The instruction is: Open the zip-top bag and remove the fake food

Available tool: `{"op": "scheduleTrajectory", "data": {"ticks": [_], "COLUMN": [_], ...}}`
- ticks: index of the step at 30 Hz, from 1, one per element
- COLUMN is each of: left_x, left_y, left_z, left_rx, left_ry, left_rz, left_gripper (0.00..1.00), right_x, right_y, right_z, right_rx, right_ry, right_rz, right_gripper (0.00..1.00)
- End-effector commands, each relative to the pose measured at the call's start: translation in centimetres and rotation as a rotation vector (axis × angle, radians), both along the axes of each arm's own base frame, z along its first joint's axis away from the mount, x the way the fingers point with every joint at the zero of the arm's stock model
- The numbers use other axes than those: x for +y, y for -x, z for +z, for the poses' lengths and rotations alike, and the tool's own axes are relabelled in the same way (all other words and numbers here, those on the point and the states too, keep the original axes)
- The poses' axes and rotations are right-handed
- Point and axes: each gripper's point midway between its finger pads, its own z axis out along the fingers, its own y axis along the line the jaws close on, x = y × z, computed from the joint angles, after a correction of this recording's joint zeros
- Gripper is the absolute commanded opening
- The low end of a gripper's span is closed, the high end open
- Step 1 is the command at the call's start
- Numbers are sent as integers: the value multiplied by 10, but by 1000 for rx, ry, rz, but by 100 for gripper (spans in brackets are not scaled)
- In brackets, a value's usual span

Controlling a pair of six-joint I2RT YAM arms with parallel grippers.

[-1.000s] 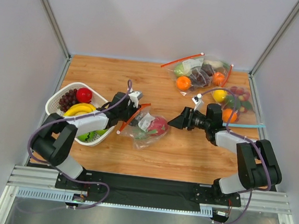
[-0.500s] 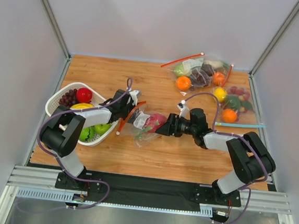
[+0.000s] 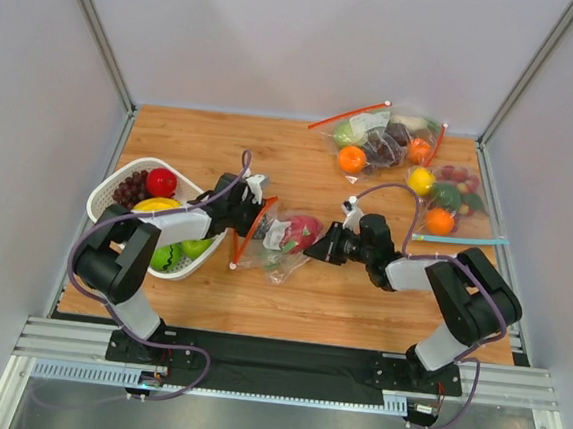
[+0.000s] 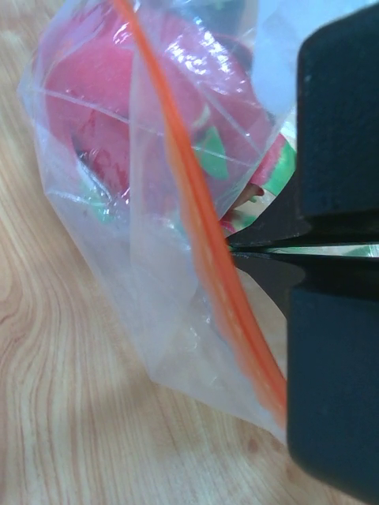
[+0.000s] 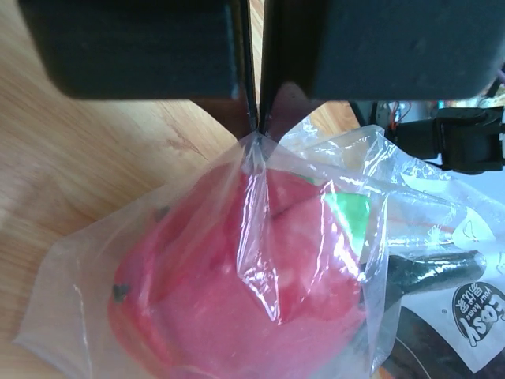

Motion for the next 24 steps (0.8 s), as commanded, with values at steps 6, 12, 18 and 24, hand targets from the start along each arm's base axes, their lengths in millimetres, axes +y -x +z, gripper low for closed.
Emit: {"op": "scheduleTrajectory", "data": {"ticks": [6,12,18,24], "left_x": [10,20,19,8], "left_y": [-6,-4,1,4], "left_z": [62,86,99,80], "left_rx": [-88,-130,-151,-95], "left_ry": [153,177,207,280], "left_rz": [11,30,10,6], "left_gripper": [0,0,0,0], "right_x": [-34,-58,-65,-44], "right_y": [-20,-29,-35,-25], "right_z": [28,28,26,30], "right_rx": [-164,-166,-172,-141], "right_ry": [111,171,199,97], "right_rz": [-127,-170,-188,-90], "right_gripper": [0,0,0,0]}}
